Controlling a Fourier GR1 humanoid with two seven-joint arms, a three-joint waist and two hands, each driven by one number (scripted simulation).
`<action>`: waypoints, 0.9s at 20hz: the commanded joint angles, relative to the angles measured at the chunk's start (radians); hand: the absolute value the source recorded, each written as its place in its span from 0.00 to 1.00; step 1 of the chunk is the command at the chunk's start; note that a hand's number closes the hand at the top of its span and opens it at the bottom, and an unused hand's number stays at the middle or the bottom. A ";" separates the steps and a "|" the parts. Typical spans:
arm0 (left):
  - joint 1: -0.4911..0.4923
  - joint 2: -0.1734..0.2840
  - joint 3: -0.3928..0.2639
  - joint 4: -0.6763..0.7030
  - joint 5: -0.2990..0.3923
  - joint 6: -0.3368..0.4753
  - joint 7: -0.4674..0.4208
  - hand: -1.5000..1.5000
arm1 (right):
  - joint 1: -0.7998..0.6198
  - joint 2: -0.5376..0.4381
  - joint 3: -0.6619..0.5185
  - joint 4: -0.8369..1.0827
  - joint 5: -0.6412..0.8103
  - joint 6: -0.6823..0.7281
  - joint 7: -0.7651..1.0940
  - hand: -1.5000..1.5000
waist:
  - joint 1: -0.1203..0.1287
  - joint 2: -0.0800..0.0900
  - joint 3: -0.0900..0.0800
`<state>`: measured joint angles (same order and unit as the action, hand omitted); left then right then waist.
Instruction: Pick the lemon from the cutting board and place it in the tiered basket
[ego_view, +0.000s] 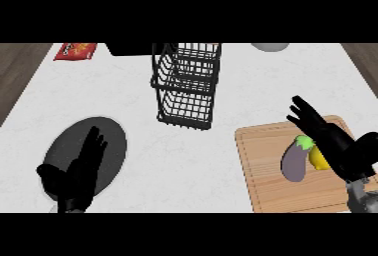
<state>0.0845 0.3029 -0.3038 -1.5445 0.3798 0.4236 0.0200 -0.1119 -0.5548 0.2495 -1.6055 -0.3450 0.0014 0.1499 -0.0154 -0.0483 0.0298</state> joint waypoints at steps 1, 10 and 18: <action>-0.021 0.080 0.057 -0.008 -0.008 -0.021 0.021 0.50 | 0.084 0.029 -0.117 -0.001 -0.093 -0.003 -0.110 1.00 | -0.003 0.045 -0.028; 0.067 0.259 0.099 0.058 -0.019 -0.103 0.066 0.50 | 0.242 0.405 -0.466 0.107 -0.272 -0.202 -0.651 0.00 | -0.044 0.044 -0.022; 0.006 0.263 0.090 0.104 -0.008 -0.185 0.052 0.50 | 0.404 0.132 -0.302 0.305 0.188 -0.554 -0.336 0.00 | 0.021 0.064 -0.037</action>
<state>0.1096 0.5571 -0.2109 -1.4540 0.3667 0.2732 0.0703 0.2295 -0.3270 -0.1086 -1.3563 -0.3089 -0.4472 -0.2969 -0.0176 0.0113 -0.0023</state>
